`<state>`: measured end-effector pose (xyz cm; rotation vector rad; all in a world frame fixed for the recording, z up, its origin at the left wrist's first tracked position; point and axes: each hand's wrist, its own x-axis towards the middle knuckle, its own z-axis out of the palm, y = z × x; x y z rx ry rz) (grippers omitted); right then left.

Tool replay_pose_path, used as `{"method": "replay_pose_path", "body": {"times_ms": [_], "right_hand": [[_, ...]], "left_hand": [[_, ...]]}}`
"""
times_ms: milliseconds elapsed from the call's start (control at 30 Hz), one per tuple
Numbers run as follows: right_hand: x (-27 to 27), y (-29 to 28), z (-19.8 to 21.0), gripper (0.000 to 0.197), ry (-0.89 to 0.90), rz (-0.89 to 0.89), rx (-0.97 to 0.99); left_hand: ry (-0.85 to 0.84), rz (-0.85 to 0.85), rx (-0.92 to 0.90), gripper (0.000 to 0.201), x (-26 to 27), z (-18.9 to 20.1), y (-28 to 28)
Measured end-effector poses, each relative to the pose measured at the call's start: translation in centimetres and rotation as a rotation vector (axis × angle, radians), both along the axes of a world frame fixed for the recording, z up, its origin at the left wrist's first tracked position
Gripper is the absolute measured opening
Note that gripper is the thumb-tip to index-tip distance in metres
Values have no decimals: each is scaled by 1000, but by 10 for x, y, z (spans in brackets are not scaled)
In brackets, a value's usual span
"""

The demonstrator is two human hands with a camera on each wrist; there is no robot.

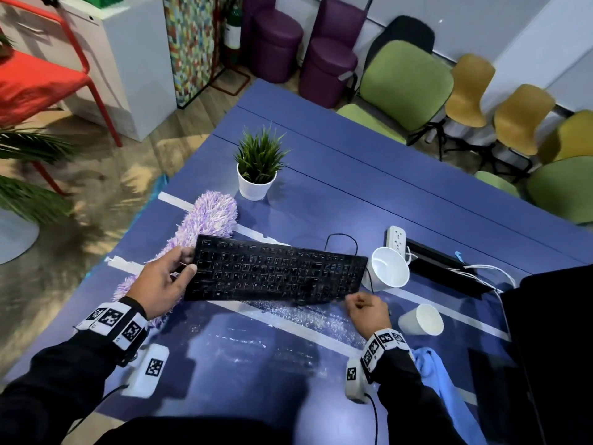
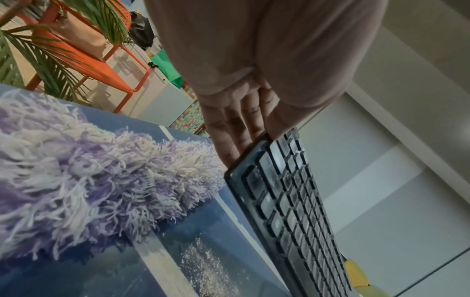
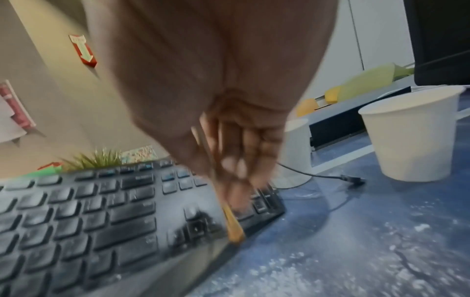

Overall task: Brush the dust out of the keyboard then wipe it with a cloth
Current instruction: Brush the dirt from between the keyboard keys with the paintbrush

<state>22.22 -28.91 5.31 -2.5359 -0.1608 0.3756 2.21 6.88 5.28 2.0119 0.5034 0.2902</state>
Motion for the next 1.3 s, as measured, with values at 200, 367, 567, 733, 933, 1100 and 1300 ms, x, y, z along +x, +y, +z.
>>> {"method": "replay_pose_path", "body": {"times_ms": [200, 367, 567, 733, 933, 1100, 1300], "right_hand": [[-4, 6, -5, 8, -52, 4, 145], [-5, 15, 3, 16, -29, -2, 273], [-13, 25, 4, 20, 84, -13, 344], [-16, 26, 0, 14, 20, 8, 107], [-38, 49, 0, 21, 111, -54, 265], [-102, 103, 13, 9, 103, 90, 403], [-162, 159, 19, 7, 185, 280, 518]], "left_hand": [[-14, -9, -18, 24, 0, -4, 3], [-50, -34, 9, 34, -2, -3, 3], [-58, -35, 24, 34, -3, -6, 3], [-64, -28, 33, 38, -3, -11, 5], [-40, -57, 33, 25, -2, -8, 10], [-23, -83, 22, 33, -1, -5, 15], [-30, -96, 11, 32, -2, -11, 16]]}}
